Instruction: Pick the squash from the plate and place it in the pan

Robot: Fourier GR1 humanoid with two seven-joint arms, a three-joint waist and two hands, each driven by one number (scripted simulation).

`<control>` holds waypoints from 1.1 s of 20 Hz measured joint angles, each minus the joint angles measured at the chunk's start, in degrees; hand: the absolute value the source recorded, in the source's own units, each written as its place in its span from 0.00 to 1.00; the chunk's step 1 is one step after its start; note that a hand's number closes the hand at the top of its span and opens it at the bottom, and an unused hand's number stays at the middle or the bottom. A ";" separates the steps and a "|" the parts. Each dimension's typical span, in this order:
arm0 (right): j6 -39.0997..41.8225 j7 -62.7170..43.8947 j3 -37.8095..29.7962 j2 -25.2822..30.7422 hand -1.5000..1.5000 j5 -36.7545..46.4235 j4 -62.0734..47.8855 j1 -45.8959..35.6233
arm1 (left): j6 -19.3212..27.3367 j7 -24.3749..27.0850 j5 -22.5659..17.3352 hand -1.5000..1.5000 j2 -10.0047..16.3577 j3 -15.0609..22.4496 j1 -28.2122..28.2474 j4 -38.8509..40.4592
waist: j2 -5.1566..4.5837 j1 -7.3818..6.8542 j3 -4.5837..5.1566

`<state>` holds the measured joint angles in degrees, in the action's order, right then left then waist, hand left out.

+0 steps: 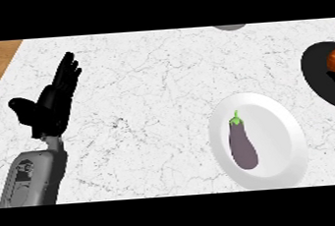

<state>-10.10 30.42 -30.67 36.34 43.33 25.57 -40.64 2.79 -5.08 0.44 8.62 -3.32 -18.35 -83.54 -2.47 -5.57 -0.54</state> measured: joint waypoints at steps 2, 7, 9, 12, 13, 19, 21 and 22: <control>3.26 -0.63 0.00 0.06 0.00 -0.16 -3.52 -0.72 | -0.04 0.11 0.07 0.50 -0.05 0.10 -0.05 0.10 | -0.10 -0.29 0.00; 11.67 0.79 -0.34 1.12 0.00 -1.01 -9.71 -2.24 | -0.22 0.46 0.08 0.50 -0.11 0.16 -0.02 0.47 | -0.25 -0.44 -0.07; 12.70 2.03 -0.63 1.33 0.00 -1.26 -11.08 -2.60 | -0.39 0.41 0.04 0.50 0.05 0.11 0.01 0.49 | -0.21 -0.37 -0.08; 13.92 4.72 -2.39 2.25 0.00 -2.94 -12.30 -3.00 | -0.42 0.50 0.03 0.50 0.21 -0.05 0.45 0.39 | -0.06 -0.02 -0.11; 14.00 6.18 -3.18 2.13 0.00 -3.76 -12.50 -2.91 | -0.29 0.70 0.08 0.50 0.15 -0.13 0.47 0.66 | -0.03 0.27 -0.11; 18.87 12.18 -9.93 4.59 0.00 -10.61 -14.61 -1.87 | 0.08 1.01 0.01 0.50 0.47 -0.95 1.83 0.46 | 0.49 1.62 -0.08; 23.82 13.57 -11.35 6.66 0.00 -12.23 -15.69 -1.13 | 0.37 0.73 0.02 0.50 0.42 -1.14 1.80 0.48 | 0.63 2.18 -0.07; 26.51 14.55 -11.84 7.51 0.00 -12.84 -16.29 -0.25 | 0.49 0.59 -0.04 0.50 0.52 -1.37 1.99 0.24 | 0.75 2.41 -0.05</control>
<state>16.41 44.97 -42.51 43.85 30.49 9.29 -40.89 3.28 -4.49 0.40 9.15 -4.69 -16.36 -83.30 -1.72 -3.16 -0.58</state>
